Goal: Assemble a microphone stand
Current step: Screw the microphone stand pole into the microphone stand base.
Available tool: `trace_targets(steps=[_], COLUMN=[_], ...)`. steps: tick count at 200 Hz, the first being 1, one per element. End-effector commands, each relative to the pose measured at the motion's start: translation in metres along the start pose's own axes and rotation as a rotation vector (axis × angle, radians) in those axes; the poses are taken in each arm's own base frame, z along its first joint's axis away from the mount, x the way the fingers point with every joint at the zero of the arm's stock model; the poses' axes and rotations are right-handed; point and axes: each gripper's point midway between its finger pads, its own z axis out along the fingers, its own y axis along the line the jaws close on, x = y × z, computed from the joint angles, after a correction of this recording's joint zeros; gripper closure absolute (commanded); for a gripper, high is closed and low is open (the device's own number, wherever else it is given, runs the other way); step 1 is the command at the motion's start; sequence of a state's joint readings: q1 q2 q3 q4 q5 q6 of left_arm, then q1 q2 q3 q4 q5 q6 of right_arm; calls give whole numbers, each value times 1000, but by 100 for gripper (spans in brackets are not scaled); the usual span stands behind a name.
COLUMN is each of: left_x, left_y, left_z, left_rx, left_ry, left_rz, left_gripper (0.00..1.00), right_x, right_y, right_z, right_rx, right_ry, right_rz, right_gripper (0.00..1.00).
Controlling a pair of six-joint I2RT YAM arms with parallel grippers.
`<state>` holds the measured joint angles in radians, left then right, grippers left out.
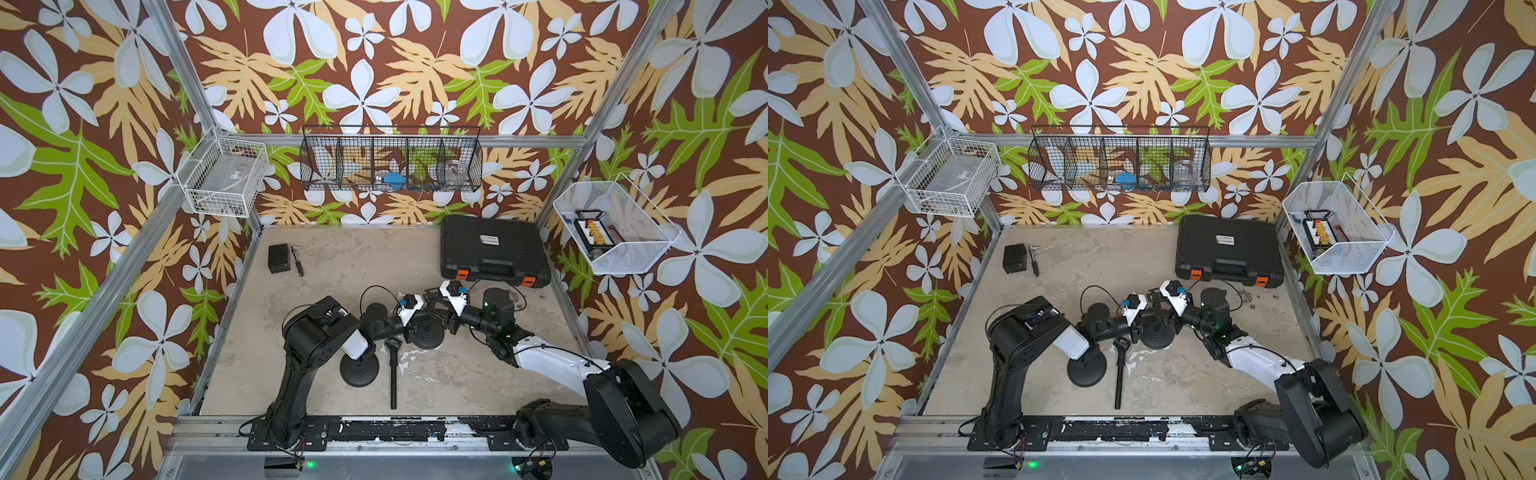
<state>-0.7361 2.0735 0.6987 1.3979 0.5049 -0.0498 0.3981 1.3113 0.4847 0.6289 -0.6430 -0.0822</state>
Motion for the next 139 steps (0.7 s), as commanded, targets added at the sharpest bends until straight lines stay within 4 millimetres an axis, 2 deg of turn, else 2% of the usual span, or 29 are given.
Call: trace_targets(steps=[1, 17, 65, 91, 106, 139], left_x=[20, 20, 20, 19, 14, -4], left_y=[3, 4, 4, 3, 1, -3], left_z=[-1, -1, 0, -1, -1, -8], left_rx=[-16, -17, -19, -17, -8, -7], left_ry=[74, 75, 75, 70, 57, 20], left_rz=[-51, -52, -52, -59, -63, -49], left_gripper=[88, 88, 88, 71, 61, 57], right_x=[-6, -4, 2, 12, 20, 35], right_y=[1, 0, 1, -1, -8, -16], right_z=[3, 3, 2, 3, 3, 2], right_rx=[-18, -15, -9, 33, 121, 304], right_ry=[-23, -17, -16, 1, 14, 50], right_rz=[-19, -15, 12, 54, 71, 109], right_gripper=[59, 61, 84, 95, 100, 100])
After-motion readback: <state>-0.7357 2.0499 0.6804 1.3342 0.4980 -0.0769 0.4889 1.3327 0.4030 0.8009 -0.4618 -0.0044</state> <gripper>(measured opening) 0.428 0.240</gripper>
